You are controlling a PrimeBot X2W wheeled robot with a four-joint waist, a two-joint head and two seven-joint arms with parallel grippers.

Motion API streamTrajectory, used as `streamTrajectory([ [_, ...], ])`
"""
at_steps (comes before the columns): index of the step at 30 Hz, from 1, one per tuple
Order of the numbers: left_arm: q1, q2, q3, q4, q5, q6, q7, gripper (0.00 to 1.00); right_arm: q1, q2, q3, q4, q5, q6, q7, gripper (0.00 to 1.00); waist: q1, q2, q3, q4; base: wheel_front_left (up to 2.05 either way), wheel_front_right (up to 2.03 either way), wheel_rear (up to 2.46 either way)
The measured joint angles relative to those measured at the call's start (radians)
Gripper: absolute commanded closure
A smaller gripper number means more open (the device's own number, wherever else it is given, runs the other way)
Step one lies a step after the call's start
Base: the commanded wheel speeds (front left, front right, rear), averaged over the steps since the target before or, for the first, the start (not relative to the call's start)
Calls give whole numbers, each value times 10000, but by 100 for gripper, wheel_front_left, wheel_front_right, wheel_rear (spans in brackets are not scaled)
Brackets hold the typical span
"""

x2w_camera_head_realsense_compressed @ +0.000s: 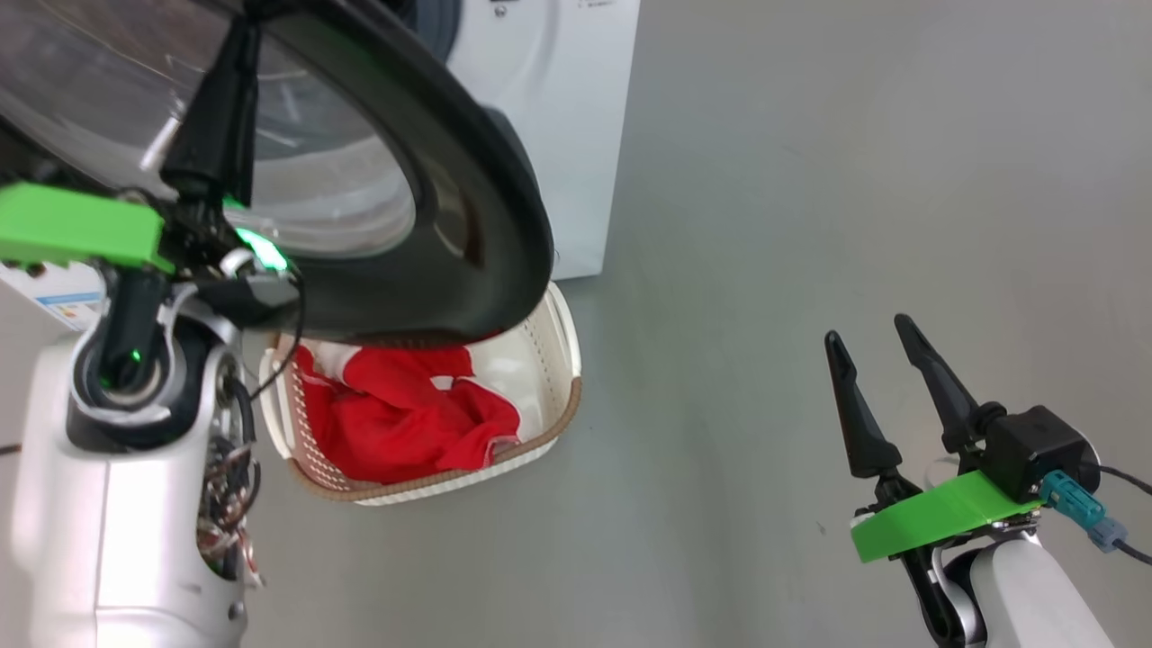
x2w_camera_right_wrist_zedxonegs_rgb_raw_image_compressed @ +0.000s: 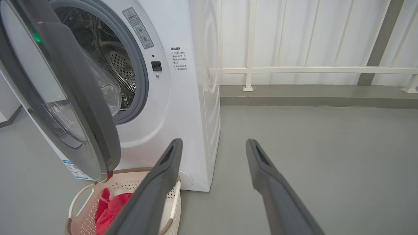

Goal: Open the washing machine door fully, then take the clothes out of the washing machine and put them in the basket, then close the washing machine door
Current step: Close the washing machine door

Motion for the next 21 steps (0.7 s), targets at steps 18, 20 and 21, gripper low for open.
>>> streamTrajectory([
  [18, -1351, -6, 33, 1118, -119, -522, 228, 100, -251, 0, 6, -40, 0, 0, 0, 0, 0, 0, 604, -358, 0, 0, 0],
  [20, -1329, -6, 21, 1139, -165, -550, 293, 100, -247, 0, -8, -35, 0, 0, 0, 0, 0, 0, 575, -331, 0, 0, 0],
  [21, -1301, -6, -2, 1160, -194, -612, 341, 78, -245, 0, -12, -25, 0, 0, 0, 0, 0, 0, 538, -300, 0, 0, 0],
])
